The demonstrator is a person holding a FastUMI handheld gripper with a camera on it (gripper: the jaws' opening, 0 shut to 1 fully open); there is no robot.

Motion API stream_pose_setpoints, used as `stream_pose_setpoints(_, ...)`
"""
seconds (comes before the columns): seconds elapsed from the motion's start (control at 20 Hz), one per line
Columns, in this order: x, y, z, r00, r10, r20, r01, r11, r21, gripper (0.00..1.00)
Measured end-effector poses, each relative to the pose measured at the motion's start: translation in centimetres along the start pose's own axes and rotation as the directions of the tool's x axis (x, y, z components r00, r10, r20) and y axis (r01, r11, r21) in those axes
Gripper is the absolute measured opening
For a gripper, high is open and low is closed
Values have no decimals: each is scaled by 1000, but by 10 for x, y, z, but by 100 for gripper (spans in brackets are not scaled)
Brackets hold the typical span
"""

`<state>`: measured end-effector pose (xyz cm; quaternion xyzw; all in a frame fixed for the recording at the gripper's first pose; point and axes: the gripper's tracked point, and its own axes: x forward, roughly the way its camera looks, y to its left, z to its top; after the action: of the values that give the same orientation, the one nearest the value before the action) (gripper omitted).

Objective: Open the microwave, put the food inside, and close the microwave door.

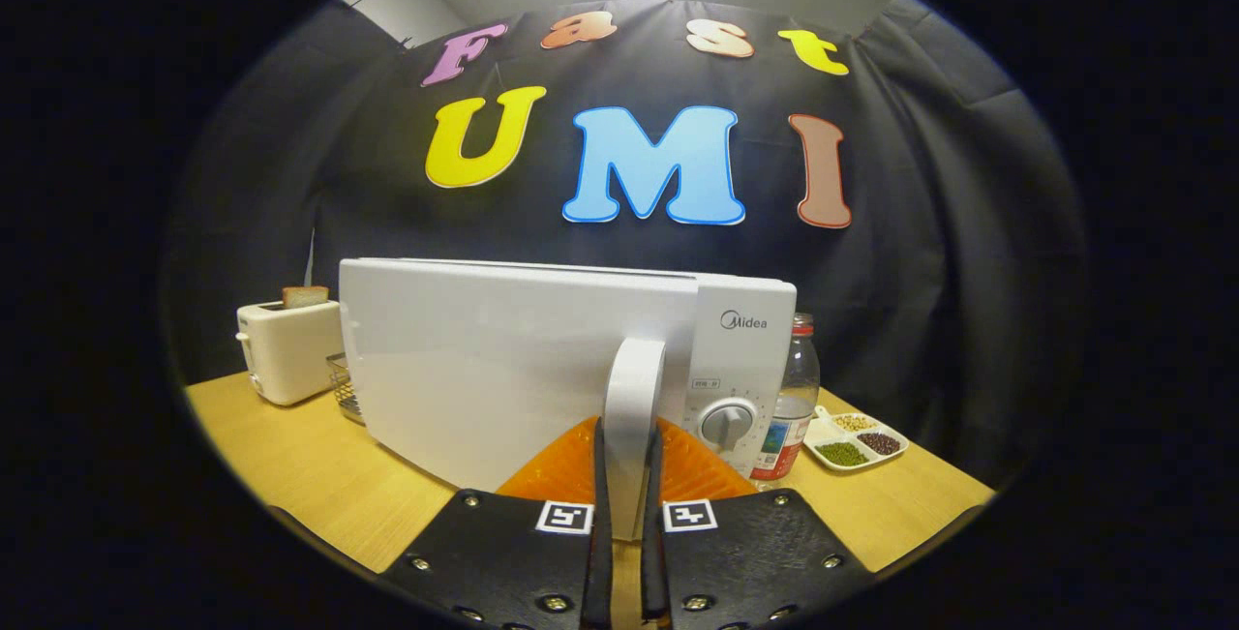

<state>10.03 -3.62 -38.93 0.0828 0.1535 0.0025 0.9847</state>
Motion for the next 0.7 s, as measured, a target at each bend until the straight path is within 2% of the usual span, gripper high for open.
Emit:
stream_pose_setpoints(0.4,-68,47,-2,991,128,-26,-126,991,50,12)
stream_pose_setpoints(0.7,-105,85,-7,987,156,-37,-153,986,68,12)
